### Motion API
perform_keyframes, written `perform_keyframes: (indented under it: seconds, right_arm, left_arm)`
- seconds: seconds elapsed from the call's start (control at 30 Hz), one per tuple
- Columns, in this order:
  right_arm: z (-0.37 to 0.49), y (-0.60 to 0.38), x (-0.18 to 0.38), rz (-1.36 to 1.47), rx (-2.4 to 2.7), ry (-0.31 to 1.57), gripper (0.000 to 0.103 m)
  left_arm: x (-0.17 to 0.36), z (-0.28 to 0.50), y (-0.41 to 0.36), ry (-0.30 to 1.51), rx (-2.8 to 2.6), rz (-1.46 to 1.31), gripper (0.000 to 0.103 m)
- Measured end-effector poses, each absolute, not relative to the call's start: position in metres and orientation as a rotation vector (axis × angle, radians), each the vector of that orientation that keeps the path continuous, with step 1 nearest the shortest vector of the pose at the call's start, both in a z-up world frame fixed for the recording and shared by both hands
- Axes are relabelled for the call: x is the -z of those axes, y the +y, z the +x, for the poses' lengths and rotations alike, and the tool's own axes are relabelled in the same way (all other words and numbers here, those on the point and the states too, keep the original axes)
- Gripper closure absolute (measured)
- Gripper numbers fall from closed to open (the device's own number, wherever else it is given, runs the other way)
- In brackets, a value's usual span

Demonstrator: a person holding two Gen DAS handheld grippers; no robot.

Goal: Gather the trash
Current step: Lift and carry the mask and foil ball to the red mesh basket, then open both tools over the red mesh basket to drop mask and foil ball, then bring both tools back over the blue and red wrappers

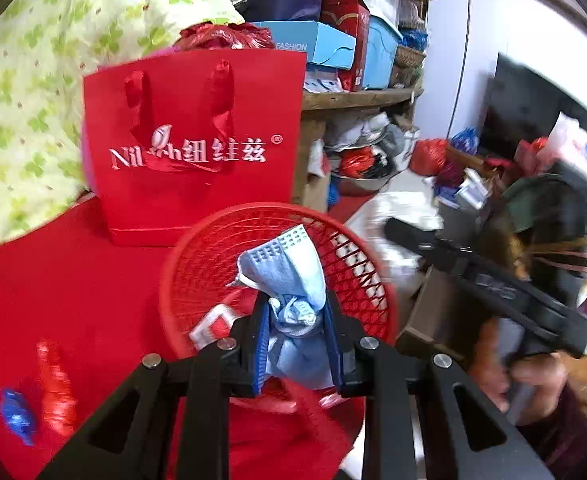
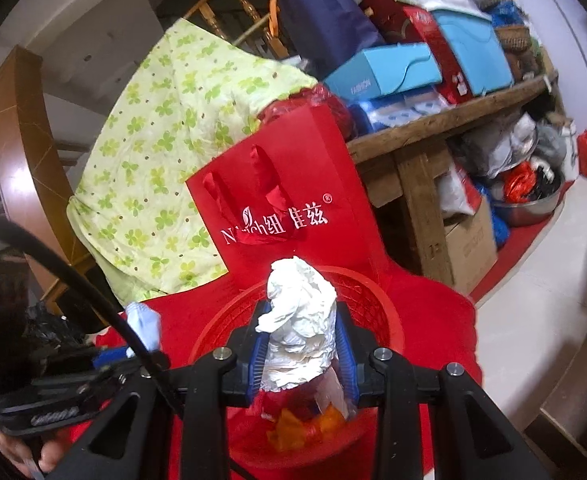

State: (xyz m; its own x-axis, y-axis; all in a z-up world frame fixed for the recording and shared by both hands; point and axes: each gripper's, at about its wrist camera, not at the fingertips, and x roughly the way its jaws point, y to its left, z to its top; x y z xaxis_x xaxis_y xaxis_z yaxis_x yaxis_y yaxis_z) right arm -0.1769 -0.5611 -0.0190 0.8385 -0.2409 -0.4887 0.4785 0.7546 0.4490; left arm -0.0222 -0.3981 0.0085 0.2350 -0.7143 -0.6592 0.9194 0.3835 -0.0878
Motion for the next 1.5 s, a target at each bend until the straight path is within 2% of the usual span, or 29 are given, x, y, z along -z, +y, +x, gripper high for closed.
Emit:
perform_keyframes:
  seconds: [0.13,0.17,0.2,0.23,0.27,0.3,0.33,0.37,0.4,0.67,0.87,1.23,1.5]
  right_arm:
    - [-0.147,-0.581,0.035,0.654,0.392,0.472,0.068]
    - [-0.141,-0.584,0.040,0.666,0.392,0.481,0.068]
    - [-0.136,-0.587,0.045,0.678,0.394,0.491,0.068]
    - [-0.131,-0.590,0.049,0.693,0.400,0.504,0.068]
    - [-0.126,-0.594,0.056,0.719,0.402,0.520,0.066]
    - [-0.123,-0.596,0.060,0.738,0.401,0.530,0.063]
    - [-0.121,-0.598,0.065,0.761,0.398,0.540,0.057]
    - [-0.120,-0.599,0.068,0.783,0.392,0.544,0.038]
    - [-0.122,-0.598,0.069,0.799,0.383,0.529,0.035]
    - [-0.152,-0.569,0.044,0.701,0.387,0.428,0.035]
    - [-0.163,-0.531,0.018,0.598,0.345,0.389,0.035]
    - [-0.119,-0.410,-0.014,0.440,0.030,0.394,0.035]
    - [-0.085,-0.325,-0.006,0.355,-0.147,0.477,0.035]
  left_arm:
    - [0.001,-0.009,-0.406,0.712,1.177,0.270,0.075]
    - [0.005,-0.006,-0.407,0.718,1.176,0.262,0.068]
    - [0.011,-0.001,-0.407,0.728,1.161,0.252,0.052]
    - [0.014,0.003,-0.406,0.733,1.145,0.243,0.041]
    - [0.019,0.007,-0.403,0.735,1.126,0.226,0.026]
    - [0.022,0.009,-0.400,0.733,1.116,0.207,0.025]
    - [0.026,0.013,-0.396,0.739,1.116,0.192,0.025]
    - [0.029,0.015,-0.393,0.757,1.107,0.197,0.025]
    - [0.030,0.016,-0.390,0.766,1.099,0.199,0.025]
    - [0.030,0.027,-0.317,0.736,1.023,0.153,0.025]
    - [0.045,0.042,-0.229,0.714,0.853,0.165,0.025]
    - [0.083,0.061,-0.073,0.751,0.458,0.114,0.025]
    - [0.079,0.058,-0.037,0.714,0.410,0.043,0.025]
